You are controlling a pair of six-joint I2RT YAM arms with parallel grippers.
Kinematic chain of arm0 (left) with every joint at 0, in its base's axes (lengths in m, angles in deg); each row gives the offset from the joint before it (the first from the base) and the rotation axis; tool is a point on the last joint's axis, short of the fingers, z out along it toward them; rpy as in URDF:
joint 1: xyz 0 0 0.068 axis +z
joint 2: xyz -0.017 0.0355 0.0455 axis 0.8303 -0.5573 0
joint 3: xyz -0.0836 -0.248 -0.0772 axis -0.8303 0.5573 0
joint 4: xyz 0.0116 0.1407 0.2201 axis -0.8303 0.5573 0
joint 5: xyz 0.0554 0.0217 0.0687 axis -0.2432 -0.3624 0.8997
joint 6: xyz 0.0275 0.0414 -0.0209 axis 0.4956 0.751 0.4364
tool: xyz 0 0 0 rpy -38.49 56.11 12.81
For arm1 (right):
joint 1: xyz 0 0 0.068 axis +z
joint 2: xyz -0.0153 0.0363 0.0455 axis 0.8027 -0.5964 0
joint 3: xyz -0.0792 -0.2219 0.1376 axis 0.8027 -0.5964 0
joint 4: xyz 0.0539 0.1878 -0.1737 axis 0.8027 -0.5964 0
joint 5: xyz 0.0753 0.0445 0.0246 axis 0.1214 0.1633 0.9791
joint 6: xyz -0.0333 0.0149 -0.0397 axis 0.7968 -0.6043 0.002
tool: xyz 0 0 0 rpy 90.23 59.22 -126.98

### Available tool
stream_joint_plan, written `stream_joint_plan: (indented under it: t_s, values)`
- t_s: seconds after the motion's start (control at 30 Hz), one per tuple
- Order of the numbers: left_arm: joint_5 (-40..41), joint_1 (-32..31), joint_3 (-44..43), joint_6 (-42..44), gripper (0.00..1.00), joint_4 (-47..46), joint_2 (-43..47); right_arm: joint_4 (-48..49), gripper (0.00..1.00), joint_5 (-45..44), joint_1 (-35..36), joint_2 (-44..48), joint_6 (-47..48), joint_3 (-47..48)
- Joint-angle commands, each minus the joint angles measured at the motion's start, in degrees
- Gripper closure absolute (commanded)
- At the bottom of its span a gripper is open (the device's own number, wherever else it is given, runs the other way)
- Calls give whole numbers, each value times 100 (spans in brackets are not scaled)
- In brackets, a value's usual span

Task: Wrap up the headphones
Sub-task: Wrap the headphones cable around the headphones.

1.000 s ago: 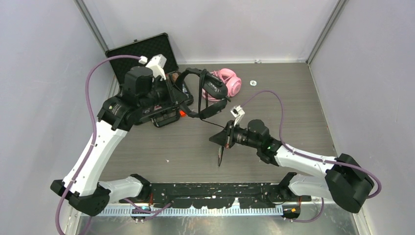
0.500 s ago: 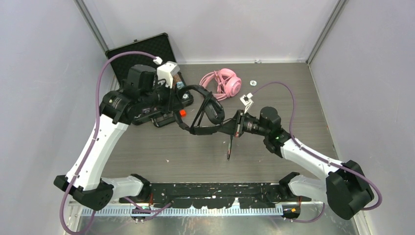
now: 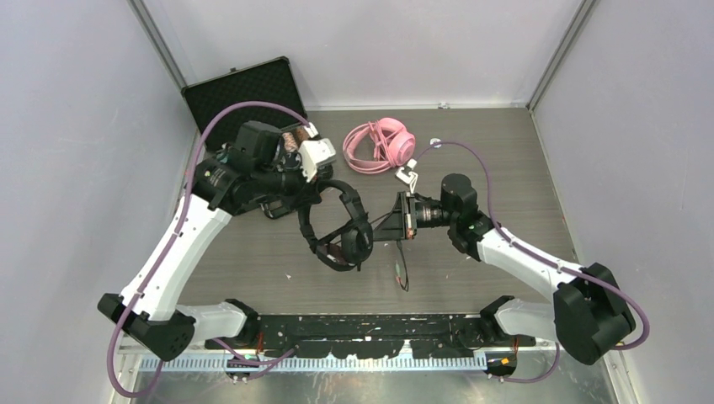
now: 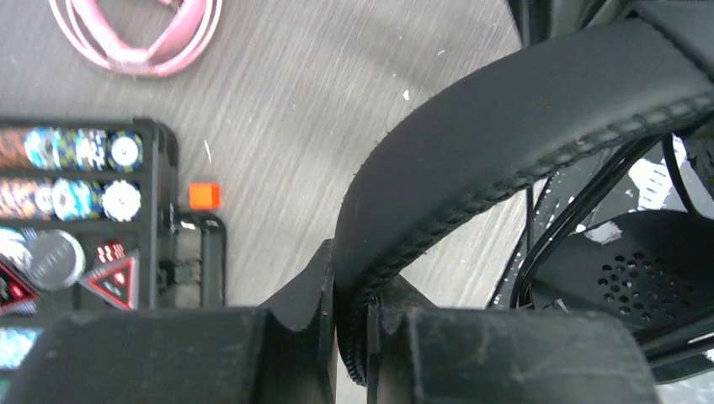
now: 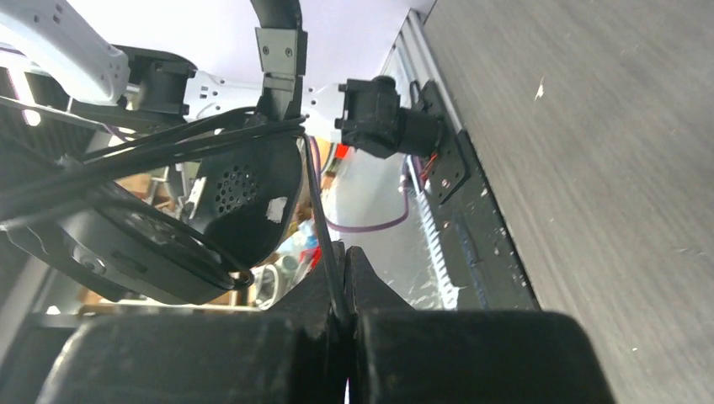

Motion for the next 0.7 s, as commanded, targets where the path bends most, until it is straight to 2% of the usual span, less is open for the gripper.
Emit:
stream_joint_plan:
  t_s: [0.0,0.07,0.17,0.27,0.67]
  values:
    - [-539,-49,-93,1620,100,920,-36,754,99,225,-158,-173,-726,41]
    - [-282,-81,-168,1794,100,1012,-248,1232,99,339,-150,-200,-1143,-27]
    - [438,-177,-125,1963,100,1048,-468,1821,93,371,-68,-153,-1686,-81]
    - [879,-211,-105,2028,100,1042,-606,1778,92,440,129,-167,-1743,-8]
    - [1550,-256,-130,2101,100,968,-760,1785,87,443,246,-173,-1800,-103]
